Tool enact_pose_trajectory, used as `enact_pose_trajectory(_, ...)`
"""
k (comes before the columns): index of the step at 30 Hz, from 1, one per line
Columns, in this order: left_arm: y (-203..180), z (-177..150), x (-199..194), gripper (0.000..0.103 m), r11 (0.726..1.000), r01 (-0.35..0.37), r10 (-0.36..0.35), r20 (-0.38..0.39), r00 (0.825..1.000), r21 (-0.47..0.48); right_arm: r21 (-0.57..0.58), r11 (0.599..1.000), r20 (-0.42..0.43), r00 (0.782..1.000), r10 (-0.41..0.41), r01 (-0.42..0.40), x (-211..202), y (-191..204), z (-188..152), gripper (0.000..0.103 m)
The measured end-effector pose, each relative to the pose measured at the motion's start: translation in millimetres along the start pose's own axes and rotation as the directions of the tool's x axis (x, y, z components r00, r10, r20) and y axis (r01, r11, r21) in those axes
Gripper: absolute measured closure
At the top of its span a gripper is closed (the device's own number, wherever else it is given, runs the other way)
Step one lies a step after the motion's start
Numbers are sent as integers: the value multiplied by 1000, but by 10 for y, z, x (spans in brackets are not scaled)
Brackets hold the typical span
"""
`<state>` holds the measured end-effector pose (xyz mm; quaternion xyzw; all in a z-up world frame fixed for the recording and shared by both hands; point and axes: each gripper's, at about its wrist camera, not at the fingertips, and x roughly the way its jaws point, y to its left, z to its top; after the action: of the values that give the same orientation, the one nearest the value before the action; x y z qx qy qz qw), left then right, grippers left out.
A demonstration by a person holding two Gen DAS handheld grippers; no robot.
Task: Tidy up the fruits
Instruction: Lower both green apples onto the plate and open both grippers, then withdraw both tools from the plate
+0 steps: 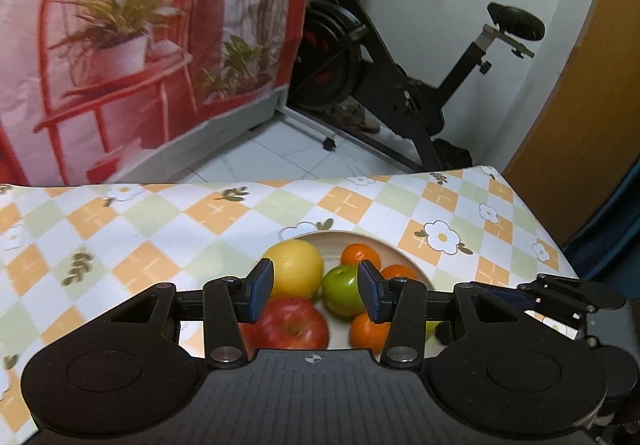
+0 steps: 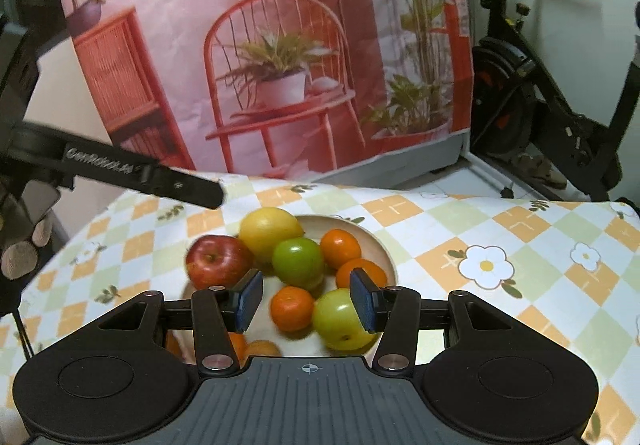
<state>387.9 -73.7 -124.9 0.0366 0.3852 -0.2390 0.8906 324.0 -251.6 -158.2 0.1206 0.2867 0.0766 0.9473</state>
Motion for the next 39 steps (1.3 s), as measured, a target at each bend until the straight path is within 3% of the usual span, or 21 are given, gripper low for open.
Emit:
enact_pose_trajectory(8, 179, -285, -538, 54, 999, -48, 49, 58, 997, -23, 22, 1000, 37, 999, -20, 19, -263, 300, -185, 57)
enact_pose_trajectory(20, 516, -763, -856, 54, 990, -122, 124, 18, 992, -76, 49, 999, -25, 999, 20, -19, -257, 684, -428, 54)
enact_pose_trajectory(28, 562, -987, -755, 54, 995, -65, 63, -24, 998, -75, 6, 999, -111, 993, 34, -33, -143, 916, -480, 53)
enact_pose_trajectory(34, 605, -1184, -734, 54, 994, -20, 15, -48, 999, -103, -82, 995, -208, 977, 44, -63, -49, 1121, -525, 52)
enact_pose_trajectory(39, 757, -1312, -698, 57, 985, 1, -14, -70, 997, -175, -150, 984, -262, 964, 56, -97, 30, 1281, -572, 52)
